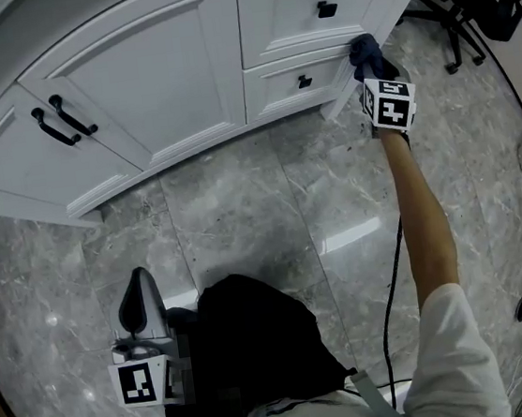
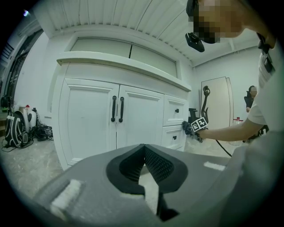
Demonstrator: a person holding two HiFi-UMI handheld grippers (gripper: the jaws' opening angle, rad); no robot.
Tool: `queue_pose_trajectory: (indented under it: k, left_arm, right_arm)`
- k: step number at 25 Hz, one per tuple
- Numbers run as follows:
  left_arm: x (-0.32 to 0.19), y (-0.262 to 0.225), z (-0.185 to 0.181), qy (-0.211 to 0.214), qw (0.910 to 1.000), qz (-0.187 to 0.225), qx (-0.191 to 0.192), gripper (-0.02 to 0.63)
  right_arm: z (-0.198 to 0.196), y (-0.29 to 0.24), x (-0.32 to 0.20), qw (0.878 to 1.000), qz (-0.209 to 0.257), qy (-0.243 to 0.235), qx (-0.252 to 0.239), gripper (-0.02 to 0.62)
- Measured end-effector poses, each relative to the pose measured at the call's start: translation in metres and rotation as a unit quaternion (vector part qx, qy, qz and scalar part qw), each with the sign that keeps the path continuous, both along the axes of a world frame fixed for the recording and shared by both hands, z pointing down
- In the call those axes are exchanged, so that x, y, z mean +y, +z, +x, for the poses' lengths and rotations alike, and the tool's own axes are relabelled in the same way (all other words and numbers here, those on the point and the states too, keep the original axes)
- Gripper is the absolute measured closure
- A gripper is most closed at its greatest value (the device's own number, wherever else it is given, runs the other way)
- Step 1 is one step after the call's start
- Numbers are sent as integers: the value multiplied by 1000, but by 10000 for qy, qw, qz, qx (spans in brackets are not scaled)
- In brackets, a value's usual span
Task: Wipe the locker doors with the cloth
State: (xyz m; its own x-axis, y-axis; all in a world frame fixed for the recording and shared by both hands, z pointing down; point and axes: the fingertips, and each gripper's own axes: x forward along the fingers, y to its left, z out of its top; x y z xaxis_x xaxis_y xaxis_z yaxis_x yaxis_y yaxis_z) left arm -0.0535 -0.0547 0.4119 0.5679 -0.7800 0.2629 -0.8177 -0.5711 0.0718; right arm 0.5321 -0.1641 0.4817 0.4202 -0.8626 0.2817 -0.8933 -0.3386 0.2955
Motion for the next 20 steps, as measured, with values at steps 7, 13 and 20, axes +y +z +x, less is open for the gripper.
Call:
queue_pose_trajectory:
  k: [7,13,20]
  left_arm:
    - [-1,4,-1,6,10000,-27,-7,604]
    - [3,5,-2,18,10000,-46,-17,604]
    - [0,9,-13,-105,9998,-87,-111,604]
  right_arm:
    - [-107,-1,32,9928,544,-1068,24,500]
    - [-229,59,19,9724,130,-2315,-256,499]
    - [-255,127,-28,9663,-494,-2481,-487,499]
